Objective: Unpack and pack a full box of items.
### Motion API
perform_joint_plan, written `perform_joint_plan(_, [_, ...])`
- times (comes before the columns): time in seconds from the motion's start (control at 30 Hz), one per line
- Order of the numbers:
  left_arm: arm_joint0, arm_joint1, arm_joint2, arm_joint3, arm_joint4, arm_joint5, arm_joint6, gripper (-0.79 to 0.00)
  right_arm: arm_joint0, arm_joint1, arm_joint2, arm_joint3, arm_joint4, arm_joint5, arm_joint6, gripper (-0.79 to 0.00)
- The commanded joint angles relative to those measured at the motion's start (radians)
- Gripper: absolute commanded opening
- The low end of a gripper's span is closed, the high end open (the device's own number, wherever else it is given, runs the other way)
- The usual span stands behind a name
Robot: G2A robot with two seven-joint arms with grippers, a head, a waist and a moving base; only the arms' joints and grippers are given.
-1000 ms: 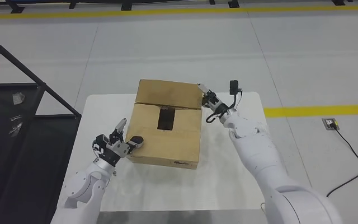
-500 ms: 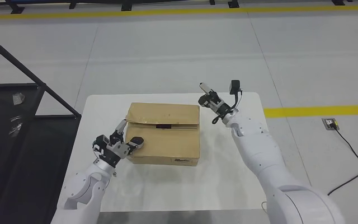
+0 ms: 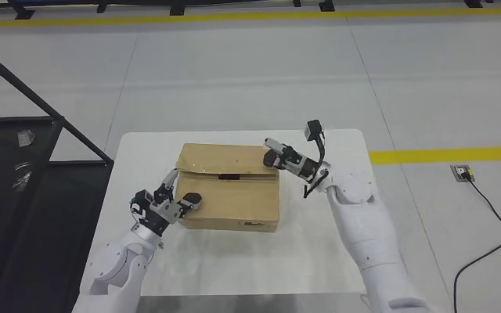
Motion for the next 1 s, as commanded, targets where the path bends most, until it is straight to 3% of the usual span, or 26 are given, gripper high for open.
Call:
perform_joint_plan(0.0, [0.002, 0.0, 0.0, 0.0, 0.001, -0.002, -0.002, 0.0, -0.053, 0.007, -0.003, -0.105, -0.023, 0.07, 0.013, 0.0])
perform_joint_plan(0.17, [0.008, 0.001, -0.002, -0.004, 0.004, -0.008, -0.002, 0.0, -0.127, 0.02, -0.017, -0.227, -0.079, 0.204, -0.013, 0.0])
perform_joint_plan(0.43, [0.043, 0.007, -0.105, -0.041, -0.083, -0.045, 0.017, 0.0, -0.103, 0.023, -0.057, -0.169, -0.09, 0.3, -0.106, 0.0])
perform_joint_plan(0.67, [0.062, 0.015, -0.271, 0.033, -0.21, -0.049, 0.127, 0.0, -0.096, 0.027, -0.083, -0.163, -0.071, 0.295, -0.121, 0.0])
perform_joint_plan(0.8, [0.053, 0.021, -0.27, 0.119, -0.132, -0.033, 0.145, 0.0, -0.102, 0.029, -0.098, -0.176, -0.066, 0.294, -0.144, 0.0])
perform_joint_plan(0.97, [0.054, 0.024, -0.264, 0.126, -0.086, -0.036, 0.139, 0.0, -0.102, 0.029, -0.099, -0.177, -0.067, 0.295, -0.15, 0.0])
